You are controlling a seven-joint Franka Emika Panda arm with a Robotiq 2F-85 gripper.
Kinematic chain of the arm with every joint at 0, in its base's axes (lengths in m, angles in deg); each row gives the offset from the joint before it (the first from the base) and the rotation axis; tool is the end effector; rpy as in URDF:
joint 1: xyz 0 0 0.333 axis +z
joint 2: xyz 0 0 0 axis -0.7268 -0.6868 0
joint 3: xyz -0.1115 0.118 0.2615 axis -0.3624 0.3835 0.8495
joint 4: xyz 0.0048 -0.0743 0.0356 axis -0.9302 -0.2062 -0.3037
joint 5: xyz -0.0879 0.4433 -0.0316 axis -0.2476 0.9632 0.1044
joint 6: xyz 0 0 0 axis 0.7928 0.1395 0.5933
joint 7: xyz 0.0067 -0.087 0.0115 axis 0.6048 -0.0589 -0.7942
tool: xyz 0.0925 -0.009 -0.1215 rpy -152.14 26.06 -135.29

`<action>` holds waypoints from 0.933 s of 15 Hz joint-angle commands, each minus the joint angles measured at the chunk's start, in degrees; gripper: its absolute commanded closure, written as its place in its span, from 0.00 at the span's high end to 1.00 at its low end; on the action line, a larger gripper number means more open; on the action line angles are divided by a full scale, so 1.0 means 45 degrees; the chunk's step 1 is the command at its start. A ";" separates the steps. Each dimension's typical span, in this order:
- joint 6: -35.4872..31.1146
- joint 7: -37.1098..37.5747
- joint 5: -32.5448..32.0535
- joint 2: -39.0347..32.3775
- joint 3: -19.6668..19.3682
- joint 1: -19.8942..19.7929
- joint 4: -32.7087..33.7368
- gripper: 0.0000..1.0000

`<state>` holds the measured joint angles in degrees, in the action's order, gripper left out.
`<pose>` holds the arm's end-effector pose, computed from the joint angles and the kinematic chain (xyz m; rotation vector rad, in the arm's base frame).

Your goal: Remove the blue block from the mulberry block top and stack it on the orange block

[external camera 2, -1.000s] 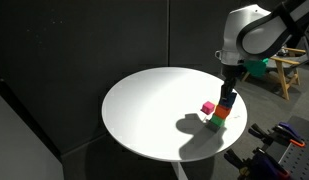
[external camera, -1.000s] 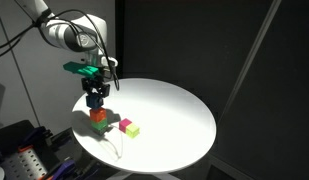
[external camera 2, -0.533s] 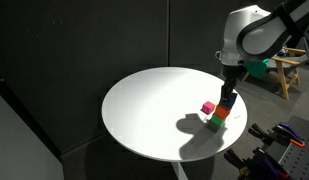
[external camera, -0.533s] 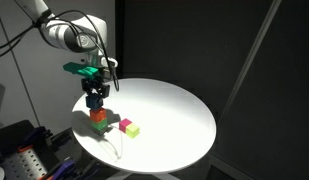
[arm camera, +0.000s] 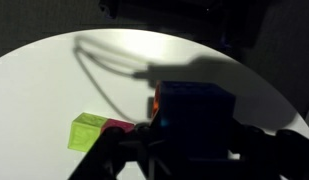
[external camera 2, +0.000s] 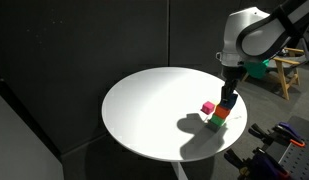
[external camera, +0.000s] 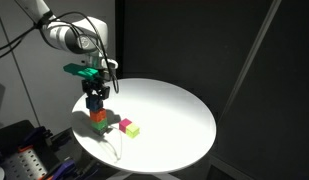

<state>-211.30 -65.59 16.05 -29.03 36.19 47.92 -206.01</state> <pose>0.4473 0.0163 0.1550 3.0929 0.3085 -0.2269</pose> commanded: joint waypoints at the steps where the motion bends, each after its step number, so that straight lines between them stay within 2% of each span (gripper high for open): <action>1: -0.0188 0.0418 -0.0335 -0.0085 -0.0038 -0.0080 0.0007 0.27; 13: -0.0318 0.0551 -0.0438 -0.0263 -0.0107 -0.0103 0.0051 0.27; 14: -0.0331 0.0569 -0.0463 -0.0266 -0.0109 -0.0104 0.0047 0.33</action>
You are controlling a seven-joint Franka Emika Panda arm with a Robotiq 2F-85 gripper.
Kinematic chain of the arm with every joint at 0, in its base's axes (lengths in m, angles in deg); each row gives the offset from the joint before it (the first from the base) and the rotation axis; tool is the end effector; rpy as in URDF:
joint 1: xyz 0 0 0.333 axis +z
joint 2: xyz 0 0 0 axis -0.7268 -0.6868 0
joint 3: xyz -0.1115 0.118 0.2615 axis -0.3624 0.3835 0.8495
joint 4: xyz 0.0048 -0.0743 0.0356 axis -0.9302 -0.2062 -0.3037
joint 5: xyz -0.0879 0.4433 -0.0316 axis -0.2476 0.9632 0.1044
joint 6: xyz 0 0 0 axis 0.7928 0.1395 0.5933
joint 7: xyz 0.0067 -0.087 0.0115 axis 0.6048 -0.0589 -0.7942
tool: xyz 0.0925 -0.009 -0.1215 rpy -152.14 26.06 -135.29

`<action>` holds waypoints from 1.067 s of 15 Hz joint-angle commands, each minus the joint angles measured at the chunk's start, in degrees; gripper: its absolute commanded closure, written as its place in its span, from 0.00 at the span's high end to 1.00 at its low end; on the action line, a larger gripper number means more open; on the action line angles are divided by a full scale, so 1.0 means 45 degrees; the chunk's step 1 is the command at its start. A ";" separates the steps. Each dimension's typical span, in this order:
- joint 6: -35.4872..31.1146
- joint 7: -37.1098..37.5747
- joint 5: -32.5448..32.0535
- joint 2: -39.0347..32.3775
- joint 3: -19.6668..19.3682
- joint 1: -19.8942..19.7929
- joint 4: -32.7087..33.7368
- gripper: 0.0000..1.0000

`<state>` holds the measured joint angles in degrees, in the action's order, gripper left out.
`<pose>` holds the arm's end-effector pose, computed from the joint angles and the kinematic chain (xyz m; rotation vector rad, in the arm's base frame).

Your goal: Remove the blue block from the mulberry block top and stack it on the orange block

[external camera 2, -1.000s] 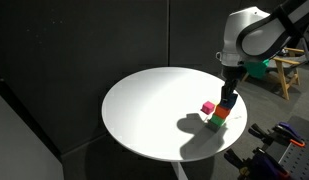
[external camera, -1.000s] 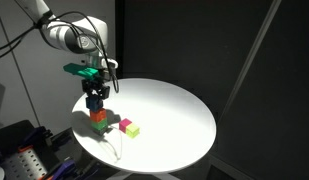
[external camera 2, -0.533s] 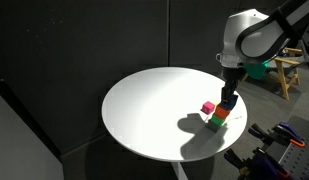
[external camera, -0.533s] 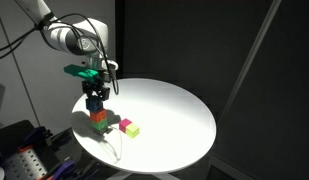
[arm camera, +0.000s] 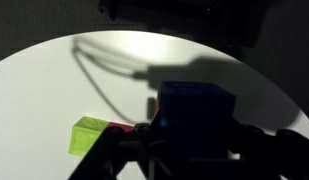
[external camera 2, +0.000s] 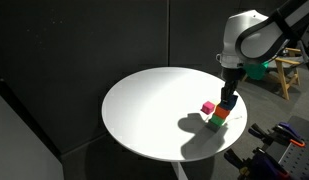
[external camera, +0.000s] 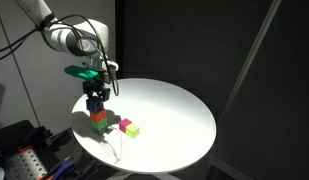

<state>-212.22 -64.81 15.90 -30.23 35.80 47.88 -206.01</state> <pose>0.4463 0.0131 0.1466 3.0945 0.2799 -0.2343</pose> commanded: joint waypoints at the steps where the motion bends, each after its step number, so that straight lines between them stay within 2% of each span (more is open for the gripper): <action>1: -0.0136 0.0402 -0.0446 -0.0005 -0.0026 -0.0094 0.0045 0.32; 2: -0.0152 0.0416 -0.0468 -0.0010 -0.0029 -0.0095 0.0042 0.35; 3: -0.0158 0.0429 -0.0509 -0.0014 -0.0033 -0.0096 0.0040 0.75; 5: -0.0143 0.0441 -0.0581 -0.0023 -0.0039 -0.0096 0.0042 0.81; 7: -0.0136 0.0458 -0.0662 -0.0024 -0.0043 -0.0095 0.0037 0.97; 8: -0.0136 0.0453 -0.0667 -0.0028 -0.0045 -0.0095 0.0036 1.00; 16: 0.0174 0.0097 -0.0500 0.0286 -0.0055 -0.0087 0.0004 1.00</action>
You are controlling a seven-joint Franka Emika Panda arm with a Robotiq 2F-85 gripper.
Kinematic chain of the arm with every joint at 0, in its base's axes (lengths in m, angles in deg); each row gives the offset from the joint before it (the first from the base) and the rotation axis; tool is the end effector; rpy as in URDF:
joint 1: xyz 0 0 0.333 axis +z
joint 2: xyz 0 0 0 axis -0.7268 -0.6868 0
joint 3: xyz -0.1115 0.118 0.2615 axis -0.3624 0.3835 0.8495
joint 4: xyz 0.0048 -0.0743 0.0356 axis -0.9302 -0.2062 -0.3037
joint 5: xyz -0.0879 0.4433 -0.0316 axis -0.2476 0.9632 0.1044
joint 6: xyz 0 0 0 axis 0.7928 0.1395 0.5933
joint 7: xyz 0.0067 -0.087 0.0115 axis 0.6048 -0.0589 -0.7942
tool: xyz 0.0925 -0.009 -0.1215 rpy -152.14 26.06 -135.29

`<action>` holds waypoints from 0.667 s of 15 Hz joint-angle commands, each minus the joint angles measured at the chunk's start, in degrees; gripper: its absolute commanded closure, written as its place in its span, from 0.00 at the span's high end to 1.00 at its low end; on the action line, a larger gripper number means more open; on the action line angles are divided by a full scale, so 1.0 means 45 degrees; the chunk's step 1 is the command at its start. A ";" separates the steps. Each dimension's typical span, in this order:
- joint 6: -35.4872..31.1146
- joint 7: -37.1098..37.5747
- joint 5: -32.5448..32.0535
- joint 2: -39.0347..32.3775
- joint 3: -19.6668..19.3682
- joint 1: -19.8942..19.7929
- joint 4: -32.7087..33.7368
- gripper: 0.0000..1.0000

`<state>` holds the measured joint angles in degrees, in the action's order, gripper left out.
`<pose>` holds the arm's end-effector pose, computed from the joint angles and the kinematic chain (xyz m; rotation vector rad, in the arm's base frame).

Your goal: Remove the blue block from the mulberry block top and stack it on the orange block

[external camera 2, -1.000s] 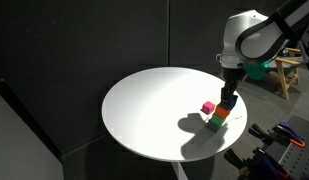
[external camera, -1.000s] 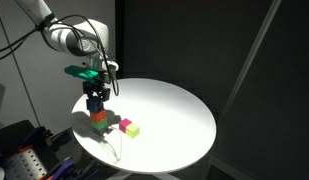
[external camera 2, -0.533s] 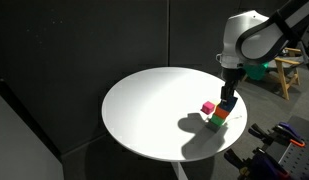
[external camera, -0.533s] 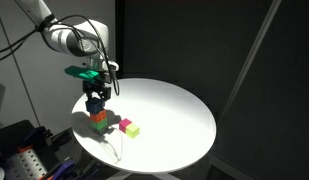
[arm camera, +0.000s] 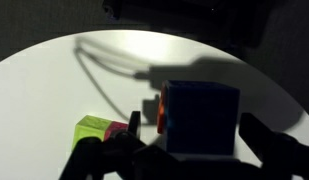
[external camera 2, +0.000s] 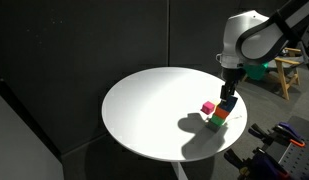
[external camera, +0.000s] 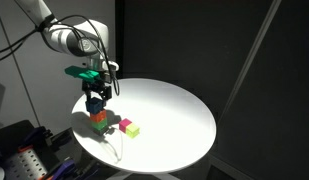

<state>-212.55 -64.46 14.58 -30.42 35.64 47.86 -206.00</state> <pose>0.4468 0.0110 0.1456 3.0798 0.2933 -0.2299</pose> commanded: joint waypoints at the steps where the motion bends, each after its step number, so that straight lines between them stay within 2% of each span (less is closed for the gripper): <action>1: 0.0265 -0.0044 -0.0169 0.0367 -0.0021 -0.0083 0.0002 1.00; 10: 0.0387 -0.0416 -0.0006 0.0473 -0.0016 -0.0054 0.0022 1.00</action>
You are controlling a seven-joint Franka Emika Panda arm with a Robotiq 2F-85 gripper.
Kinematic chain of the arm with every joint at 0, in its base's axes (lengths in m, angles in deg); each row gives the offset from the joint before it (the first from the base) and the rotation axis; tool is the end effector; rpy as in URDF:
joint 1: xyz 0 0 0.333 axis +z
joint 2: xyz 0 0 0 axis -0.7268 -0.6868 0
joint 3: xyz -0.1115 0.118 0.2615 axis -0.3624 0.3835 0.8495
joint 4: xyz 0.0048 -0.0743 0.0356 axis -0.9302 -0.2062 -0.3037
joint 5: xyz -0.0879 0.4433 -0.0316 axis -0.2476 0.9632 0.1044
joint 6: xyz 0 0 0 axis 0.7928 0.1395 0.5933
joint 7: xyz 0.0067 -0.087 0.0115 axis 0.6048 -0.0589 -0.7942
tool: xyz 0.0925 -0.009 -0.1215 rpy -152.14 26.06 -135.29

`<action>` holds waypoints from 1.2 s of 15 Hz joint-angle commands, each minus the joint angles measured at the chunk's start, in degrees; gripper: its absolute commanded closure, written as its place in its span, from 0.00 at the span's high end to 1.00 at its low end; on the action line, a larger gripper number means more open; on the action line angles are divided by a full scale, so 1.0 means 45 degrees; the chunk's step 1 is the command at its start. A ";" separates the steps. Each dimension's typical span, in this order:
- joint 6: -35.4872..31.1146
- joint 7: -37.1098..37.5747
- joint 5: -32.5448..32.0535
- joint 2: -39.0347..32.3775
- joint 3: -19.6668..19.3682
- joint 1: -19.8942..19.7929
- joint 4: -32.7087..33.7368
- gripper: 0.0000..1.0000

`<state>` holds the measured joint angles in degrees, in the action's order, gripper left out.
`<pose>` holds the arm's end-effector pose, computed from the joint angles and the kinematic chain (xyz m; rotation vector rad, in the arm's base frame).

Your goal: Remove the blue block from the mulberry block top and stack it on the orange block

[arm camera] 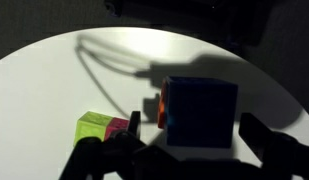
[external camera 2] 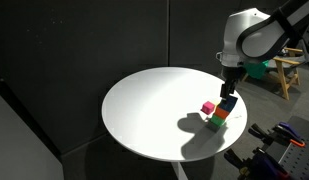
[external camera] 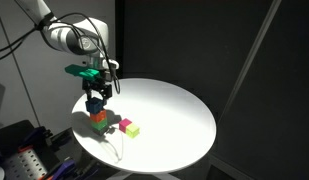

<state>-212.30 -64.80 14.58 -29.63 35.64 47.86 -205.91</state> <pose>0.4494 0.0110 0.1521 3.0796 0.3018 -0.2131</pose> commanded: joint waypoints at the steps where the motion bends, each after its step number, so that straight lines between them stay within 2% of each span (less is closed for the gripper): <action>1: 0.0313 -0.0427 0.0052 0.0315 -0.0019 -0.0050 -0.0025 1.00; 18: 0.0398 -0.1472 0.0416 0.1445 -0.0088 0.0022 -0.0574 1.00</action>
<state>-211.69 -68.85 14.90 -26.53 35.64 47.87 -206.91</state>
